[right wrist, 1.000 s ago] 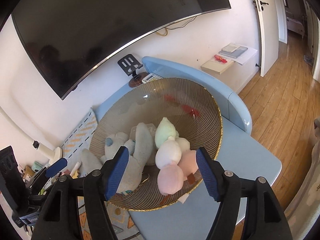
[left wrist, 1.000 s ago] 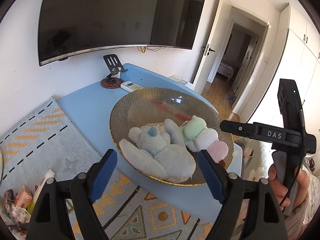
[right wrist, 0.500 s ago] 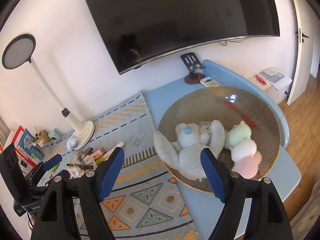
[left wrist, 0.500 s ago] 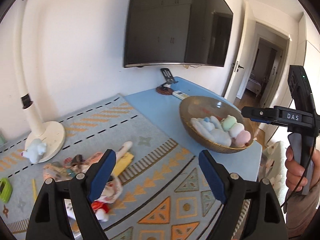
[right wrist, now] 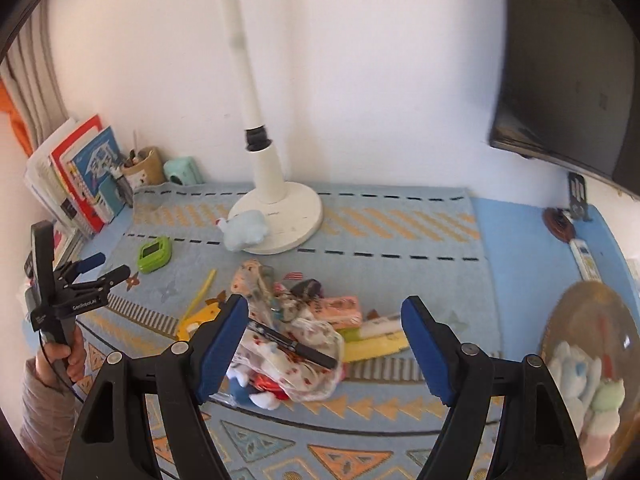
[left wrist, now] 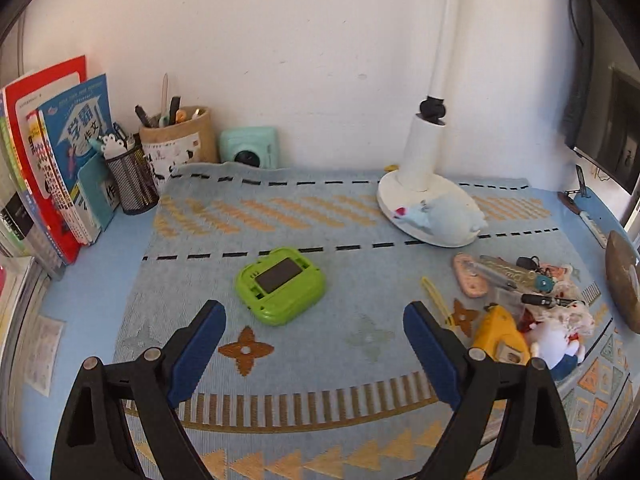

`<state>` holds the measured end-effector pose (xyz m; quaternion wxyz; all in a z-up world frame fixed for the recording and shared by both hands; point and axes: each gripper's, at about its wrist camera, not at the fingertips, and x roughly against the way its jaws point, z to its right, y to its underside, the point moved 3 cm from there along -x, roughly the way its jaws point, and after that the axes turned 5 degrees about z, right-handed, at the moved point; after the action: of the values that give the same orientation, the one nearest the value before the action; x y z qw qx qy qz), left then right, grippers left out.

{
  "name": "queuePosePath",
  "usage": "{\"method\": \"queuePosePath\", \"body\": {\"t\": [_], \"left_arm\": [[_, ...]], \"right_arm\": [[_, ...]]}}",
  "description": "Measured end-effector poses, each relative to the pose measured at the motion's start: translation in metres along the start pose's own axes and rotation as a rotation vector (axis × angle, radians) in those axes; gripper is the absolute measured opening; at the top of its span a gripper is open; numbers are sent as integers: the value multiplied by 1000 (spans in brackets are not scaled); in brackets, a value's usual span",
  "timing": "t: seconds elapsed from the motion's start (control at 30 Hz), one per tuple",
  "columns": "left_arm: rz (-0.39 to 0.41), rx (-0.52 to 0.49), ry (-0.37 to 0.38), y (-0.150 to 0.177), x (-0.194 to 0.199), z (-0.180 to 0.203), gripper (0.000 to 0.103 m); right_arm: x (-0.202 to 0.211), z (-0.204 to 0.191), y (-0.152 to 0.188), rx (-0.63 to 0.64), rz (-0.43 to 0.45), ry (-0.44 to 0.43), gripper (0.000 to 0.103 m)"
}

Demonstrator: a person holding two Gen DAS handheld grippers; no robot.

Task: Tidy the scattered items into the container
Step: 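Grasp the green timer with the left gripper while the right grasps the white plush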

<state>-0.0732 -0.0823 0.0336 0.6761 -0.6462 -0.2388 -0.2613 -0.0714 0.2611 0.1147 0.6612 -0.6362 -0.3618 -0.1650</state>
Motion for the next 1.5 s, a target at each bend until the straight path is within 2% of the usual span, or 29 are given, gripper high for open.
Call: {"method": "queuePosePath", "body": {"t": [0.13, 0.27, 0.4, 0.53, 0.67, 0.8, 0.93, 1.0, 1.03, 1.13, 1.17, 1.2, 1.37, 1.5], "left_arm": [[-55, 6, 14, 3, -27, -16, 90], [-88, -6, 15, -1, -52, -21, 90], [-90, -13, 22, -3, -71, -22, 90], [-151, -26, 5, 3, -89, -22, 90], [-171, -26, 2, 4, -95, -22, 91], [-188, -37, 17, 4, -100, -19, 103], [-196, -55, -6, 3, -104, -16, 103], [-191, -45, 1, 3, -103, -17, 102], [-188, -41, 1, 3, -102, -18, 101], [-166, -25, 3, 2, -98, -21, 90], [-155, -20, 17, 2, -95, -22, 82], [-150, -20, 24, 2, -94, -22, 80], [-141, -34, 48, 3, -89, -19, 80], [-118, -52, 48, 2, -85, -14, 80]], "right_arm": [[-54, -46, -22, 77, -88, -86, 79], [-105, -69, -37, 76, -162, -124, 79], [-143, -80, -49, 82, -190, -106, 79], [-179, -89, -49, 102, -238, -105, 79], [-203, -96, -44, 147, -250, -53, 79], [-216, -97, -43, 159, -255, -45, 79], [-227, -99, -42, 184, -275, -6, 78], [-229, -99, -42, 182, -278, -13, 63], [-228, -99, -40, 182, -277, -10, 62], [-223, -99, -41, 177, -254, -20, 61], [-220, -99, -41, 180, -244, -16, 61], [-218, -100, -42, 185, -235, -10, 61], [-202, -102, -48, 181, -208, -25, 60], [-175, -98, -50, 152, -178, -61, 60]]}}
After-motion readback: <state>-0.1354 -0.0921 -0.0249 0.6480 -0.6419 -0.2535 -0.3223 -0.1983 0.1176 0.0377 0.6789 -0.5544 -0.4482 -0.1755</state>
